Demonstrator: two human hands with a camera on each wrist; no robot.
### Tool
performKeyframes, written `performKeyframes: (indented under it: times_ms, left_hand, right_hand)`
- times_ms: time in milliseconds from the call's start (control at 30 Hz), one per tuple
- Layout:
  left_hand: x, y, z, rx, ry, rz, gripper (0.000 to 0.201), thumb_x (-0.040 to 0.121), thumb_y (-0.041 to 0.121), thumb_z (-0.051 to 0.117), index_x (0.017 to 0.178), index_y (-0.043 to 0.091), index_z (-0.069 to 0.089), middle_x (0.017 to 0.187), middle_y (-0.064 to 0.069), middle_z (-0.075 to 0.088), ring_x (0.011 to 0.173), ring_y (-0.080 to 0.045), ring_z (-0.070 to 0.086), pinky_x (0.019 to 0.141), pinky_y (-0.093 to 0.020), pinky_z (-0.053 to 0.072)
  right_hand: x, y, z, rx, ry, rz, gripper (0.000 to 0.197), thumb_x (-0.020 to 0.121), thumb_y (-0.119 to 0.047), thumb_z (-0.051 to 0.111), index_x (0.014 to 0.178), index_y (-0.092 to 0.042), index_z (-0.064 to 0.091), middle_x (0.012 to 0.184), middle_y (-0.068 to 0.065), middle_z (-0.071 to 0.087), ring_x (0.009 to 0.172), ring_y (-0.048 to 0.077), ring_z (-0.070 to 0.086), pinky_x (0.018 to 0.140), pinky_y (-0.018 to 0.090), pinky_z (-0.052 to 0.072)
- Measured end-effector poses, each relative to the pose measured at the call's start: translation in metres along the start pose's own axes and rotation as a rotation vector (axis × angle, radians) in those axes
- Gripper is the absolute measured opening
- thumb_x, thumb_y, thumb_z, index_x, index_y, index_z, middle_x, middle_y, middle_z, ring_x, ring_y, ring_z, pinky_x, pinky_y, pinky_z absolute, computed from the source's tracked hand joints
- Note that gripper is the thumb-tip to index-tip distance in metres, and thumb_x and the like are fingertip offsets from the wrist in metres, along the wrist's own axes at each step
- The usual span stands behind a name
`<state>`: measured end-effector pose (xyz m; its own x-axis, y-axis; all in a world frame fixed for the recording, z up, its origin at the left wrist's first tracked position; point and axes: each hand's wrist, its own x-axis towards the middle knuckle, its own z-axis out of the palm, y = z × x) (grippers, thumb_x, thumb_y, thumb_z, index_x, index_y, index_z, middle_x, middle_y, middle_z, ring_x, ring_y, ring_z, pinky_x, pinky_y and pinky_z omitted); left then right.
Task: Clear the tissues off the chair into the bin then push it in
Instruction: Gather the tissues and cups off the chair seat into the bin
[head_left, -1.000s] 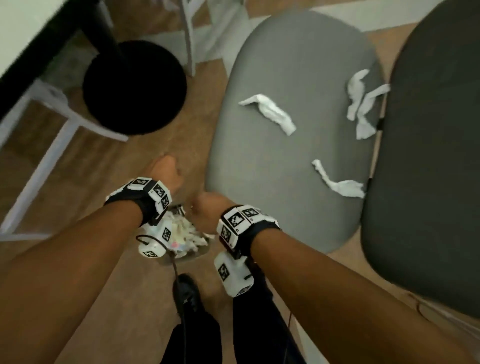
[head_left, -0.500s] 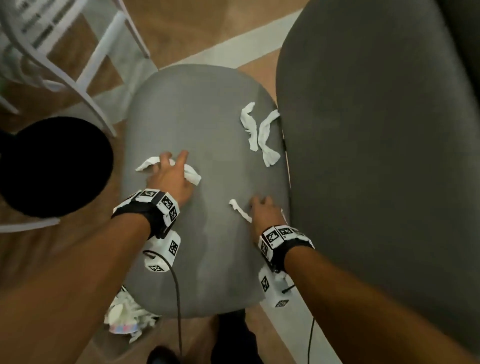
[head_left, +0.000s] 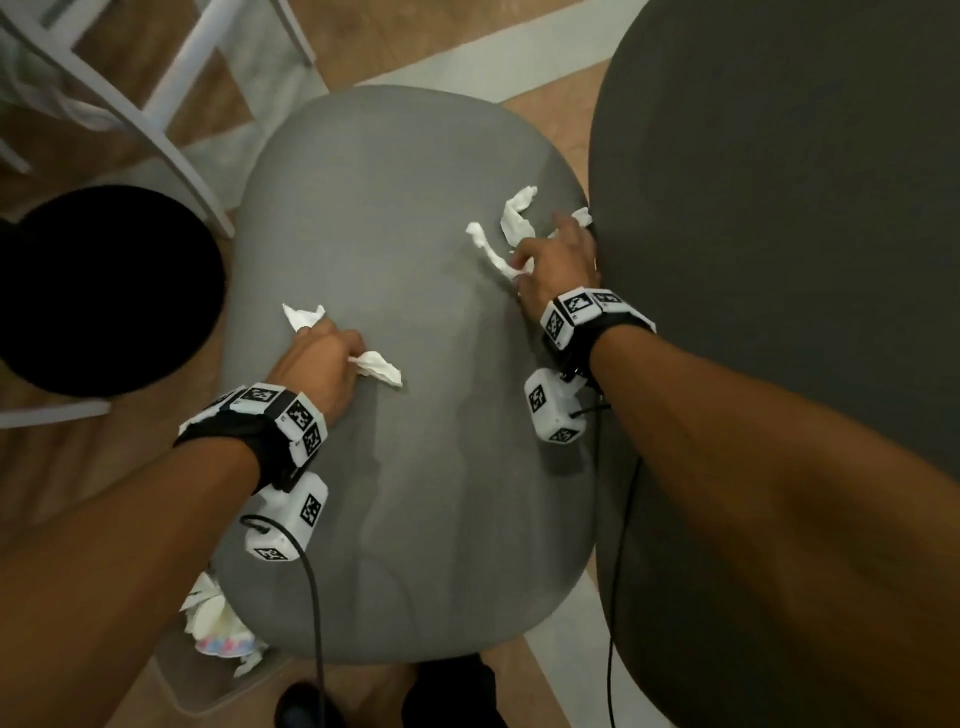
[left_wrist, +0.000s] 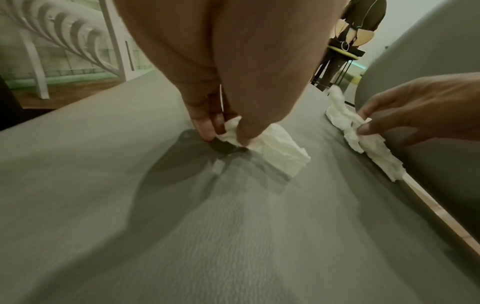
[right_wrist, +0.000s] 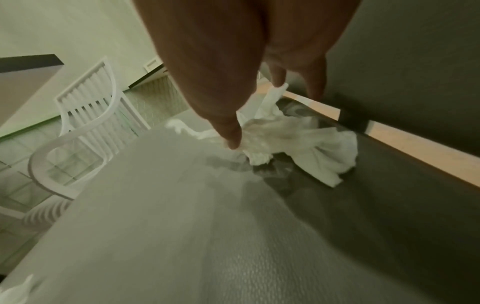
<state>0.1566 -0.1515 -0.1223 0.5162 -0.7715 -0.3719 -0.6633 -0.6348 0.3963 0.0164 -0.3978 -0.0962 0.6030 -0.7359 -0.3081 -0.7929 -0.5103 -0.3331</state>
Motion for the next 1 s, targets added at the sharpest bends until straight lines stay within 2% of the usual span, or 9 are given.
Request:
performKeyframes:
  times_ms: [100,233,333,500,600,667,800,900,1000]
  left_hand:
    - [-0.014,-0.002,0.003,-0.089,0.053,-0.013,0.026,0.083,-0.008,0.052,0.093,0.009,0.069,0.097,-0.014,0.059,0.089,-0.036,0.059,0.076,-0.032,0.042]
    - [-0.038,-0.004,0.008,-0.292,0.203,-0.212,0.032,0.085,-0.001,0.054,0.113,0.013,0.049,0.116,-0.004,0.046,0.084,-0.022,0.052,0.080,-0.027,0.039]
    - [-0.053,-0.015,0.012,-0.370,0.219,-0.297,0.043,0.084,0.000,0.056,0.124,0.013,0.049,0.121,-0.003,0.043,0.088,-0.025,0.056,0.087,-0.026,0.042]
    - [-0.083,-0.038,0.010,-0.472,0.163,-0.369,0.022,0.080,0.004,0.065,0.093,0.021,0.068,0.097,-0.003,0.073,0.091,-0.023,0.068,0.082,-0.028,0.052]
    - [-0.118,-0.063,0.007,-0.708,0.200,-0.428,0.027,0.076,0.004,0.071,0.078,0.030,0.064,0.086,0.002,0.071,0.087,-0.025,0.070,0.086,-0.041,0.056]
    - [-0.145,-0.088,0.007,-0.796,0.205,-0.418,0.026,0.070,0.013,0.073,0.076,0.037,0.066,0.083,0.004,0.071,0.083,-0.026,0.071,0.082,-0.048,0.057]
    - [-0.209,-0.134,0.002,-0.881,0.327,-0.440,0.018,0.064,0.024,0.074,0.077,0.035,0.070,0.082,0.002,0.074,0.080,-0.023,0.072,0.080,-0.044,0.059]
    - [-0.267,-0.170,0.004,-0.882,0.382,-0.550,0.018,0.073,0.008,0.077,0.082,0.023,0.072,0.084,-0.001,0.074,0.076,-0.018,0.069,0.076,-0.030,0.058]
    - [-0.324,-0.207,0.024,-0.941,0.376,-0.627,0.022,0.069,0.004,0.079,0.077,0.022,0.067,0.079,-0.005,0.072,0.070,-0.018,0.063,0.073,-0.036,0.056]
  right_hand:
    - [0.009,0.000,0.016,-0.075,-0.134,-0.031,0.022,0.084,-0.017,0.062,0.102,-0.023,0.072,0.137,0.010,0.047,0.125,0.033,0.047,0.104,0.034,0.042]
    - [-0.014,-0.008,0.038,-0.137,-0.079,-0.065,0.026,0.089,-0.005,0.057,0.111,-0.008,0.070,0.130,0.016,0.053,0.116,0.035,0.054,0.094,0.034,0.046]
    - [-0.039,-0.031,0.046,-0.119,-0.133,-0.084,0.025,0.091,-0.007,0.057,0.111,-0.011,0.071,0.117,0.016,0.062,0.107,0.035,0.061,0.089,0.034,0.048]
    - [-0.100,-0.082,0.065,0.144,-0.205,-0.049,0.019,0.085,-0.020,0.062,0.102,-0.028,0.062,0.100,0.004,0.066,0.081,0.024,0.059,0.073,0.024,0.041]
    - [-0.150,-0.125,0.084,0.192,-0.334,-0.234,0.040,0.086,-0.021,0.065,0.122,-0.029,0.049,0.106,0.000,0.065,0.089,0.021,0.061,0.079,0.026,0.044]
    - [-0.179,-0.159,0.099,0.180,-0.378,-0.332,0.049,0.087,-0.021,0.065,0.132,-0.032,0.050,0.108,-0.002,0.065,0.092,0.018,0.060,0.085,0.025,0.045]
    - [-0.234,-0.225,0.136,0.229,-0.397,-0.439,0.032,0.086,-0.017,0.066,0.116,-0.026,0.072,0.109,0.002,0.067,0.091,0.012,0.059,0.080,0.012,0.039]
    - [-0.278,-0.265,0.178,0.313,-0.487,-0.477,0.032,0.082,-0.015,0.071,0.114,-0.020,0.073,0.125,0.006,0.060,0.106,0.015,0.059,0.093,0.024,0.047]
    - [-0.319,-0.289,0.227,0.319,-0.696,-0.426,0.033,0.085,-0.021,0.070,0.118,-0.023,0.069,0.110,0.002,0.070,0.088,0.011,0.060,0.083,0.027,0.049]
